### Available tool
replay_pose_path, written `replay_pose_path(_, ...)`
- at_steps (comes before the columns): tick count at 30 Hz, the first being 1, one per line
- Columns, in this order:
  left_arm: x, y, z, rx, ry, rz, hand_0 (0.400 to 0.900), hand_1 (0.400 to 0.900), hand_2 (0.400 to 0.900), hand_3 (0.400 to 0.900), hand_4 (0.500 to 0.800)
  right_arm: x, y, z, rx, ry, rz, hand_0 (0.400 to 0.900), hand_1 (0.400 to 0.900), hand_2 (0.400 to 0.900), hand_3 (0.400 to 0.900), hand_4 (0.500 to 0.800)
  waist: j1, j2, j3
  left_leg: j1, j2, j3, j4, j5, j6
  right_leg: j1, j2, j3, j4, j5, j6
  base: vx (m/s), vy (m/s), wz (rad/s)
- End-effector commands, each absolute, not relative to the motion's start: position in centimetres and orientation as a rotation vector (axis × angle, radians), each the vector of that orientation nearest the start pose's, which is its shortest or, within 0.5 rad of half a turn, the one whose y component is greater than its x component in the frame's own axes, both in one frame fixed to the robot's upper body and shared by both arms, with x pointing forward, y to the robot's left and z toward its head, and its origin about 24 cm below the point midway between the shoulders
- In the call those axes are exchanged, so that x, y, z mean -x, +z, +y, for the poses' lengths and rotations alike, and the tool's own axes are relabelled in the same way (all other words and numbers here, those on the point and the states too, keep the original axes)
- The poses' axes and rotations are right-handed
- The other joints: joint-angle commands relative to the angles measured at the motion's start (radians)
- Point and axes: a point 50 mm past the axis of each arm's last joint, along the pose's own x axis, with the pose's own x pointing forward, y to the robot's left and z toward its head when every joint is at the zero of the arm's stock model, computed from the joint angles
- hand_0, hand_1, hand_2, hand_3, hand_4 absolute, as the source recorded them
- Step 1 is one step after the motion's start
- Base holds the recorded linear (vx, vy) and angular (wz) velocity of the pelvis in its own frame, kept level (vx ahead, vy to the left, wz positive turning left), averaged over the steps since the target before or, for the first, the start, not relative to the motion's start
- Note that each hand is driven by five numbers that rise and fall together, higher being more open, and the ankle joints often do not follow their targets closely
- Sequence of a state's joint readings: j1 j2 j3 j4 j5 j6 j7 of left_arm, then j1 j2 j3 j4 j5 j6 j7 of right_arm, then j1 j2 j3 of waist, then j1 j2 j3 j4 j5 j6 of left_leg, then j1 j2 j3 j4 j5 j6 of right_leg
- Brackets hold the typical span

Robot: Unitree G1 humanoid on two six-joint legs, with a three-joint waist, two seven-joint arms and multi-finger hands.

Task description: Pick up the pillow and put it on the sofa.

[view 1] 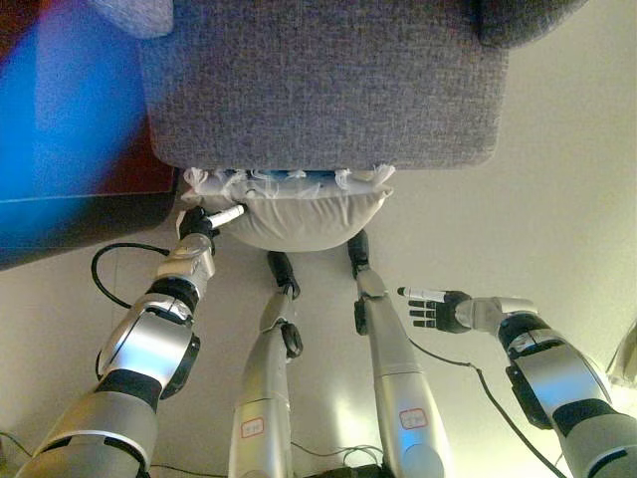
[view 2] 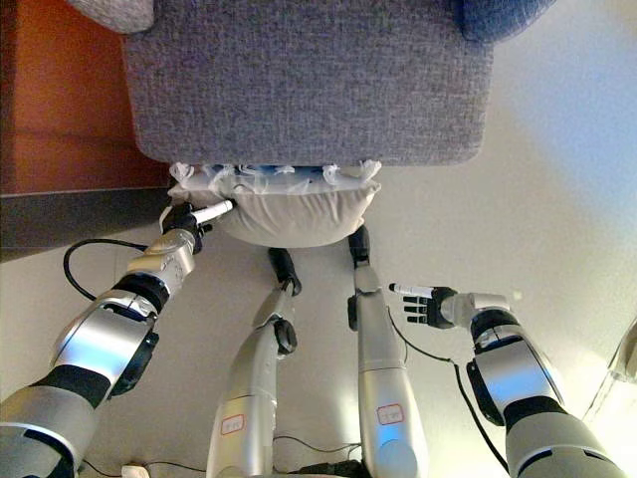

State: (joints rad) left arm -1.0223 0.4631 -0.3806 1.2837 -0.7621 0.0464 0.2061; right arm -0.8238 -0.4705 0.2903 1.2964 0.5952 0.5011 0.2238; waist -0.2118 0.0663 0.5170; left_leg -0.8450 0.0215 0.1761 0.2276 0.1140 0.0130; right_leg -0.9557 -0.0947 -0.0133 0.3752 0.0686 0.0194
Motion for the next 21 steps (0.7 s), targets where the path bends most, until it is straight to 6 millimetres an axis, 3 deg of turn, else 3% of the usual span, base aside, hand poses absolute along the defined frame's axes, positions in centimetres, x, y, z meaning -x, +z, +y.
replay_pose_path(1,-40.2,13.8,25.9,0.071,0.406,0.206,0.900,0.900,0.900,0.900,0.800,-30.6,-1.2,-27.1,-0.124,-0.125,1.068,0.900,0.900,0.900,0.900,0.800,-0.005,-0.030,0.003,-0.073,0.003,-0.009,0.238,-0.193,-0.073,-0.006,0.063,0.021,-0.005,-0.067,0.029,0.01,-0.020,-0.05)
replay_pose_path(5,-40.6,14.6,25.5,0.069,0.383,0.187,0.900,0.900,0.900,0.900,0.800,-30.6,-1.2,-27.3,-0.116,-0.123,1.061,0.900,0.900,0.900,0.900,0.800,-0.011,-0.025,0.003,-0.103,0.003,-0.015,0.256,-0.196,-0.074,-0.034,0.070,0.027,0.016,-0.074,0.027,0.01,-0.002,-0.03)
replay_pose_path(6,-40.6,14.9,25.4,0.071,0.378,0.179,0.569,0.569,0.569,0.569,0.601,-30.6,-1.2,-27.4,-0.114,-0.122,1.056,0.900,0.900,0.900,0.900,0.800,-0.013,-0.024,0.003,-0.111,0.003,-0.015,0.261,-0.198,-0.074,-0.042,0.071,0.029,0.019,-0.075,0.027,0.00,0.000,0.00)
replay_pose_path(7,-40.7,15.1,25.3,0.067,0.372,0.174,0.400,0.400,0.400,0.400,0.500,-30.7,-1.1,-27.5,-0.113,-0.121,1.051,0.900,0.900,0.900,0.900,0.800,-0.014,-0.024,0.003,-0.116,0.005,-0.016,0.266,-0.200,-0.075,-0.047,0.072,0.030,0.024,-0.077,0.027,0.00,0.000,0.00)
replay_pose_path(21,-40.9,16.2,25.4,0.074,0.346,0.125,0.400,0.400,0.400,0.400,0.500,-30.4,-1.4,-28.0,-0.100,-0.126,1.024,0.900,0.900,0.900,0.900,0.800,-0.016,-0.019,0.003,-0.124,0.008,-0.015,0.273,-0.205,-0.085,-0.049,0.070,0.034,0.022,-0.084,0.027,0.00,0.000,0.00)
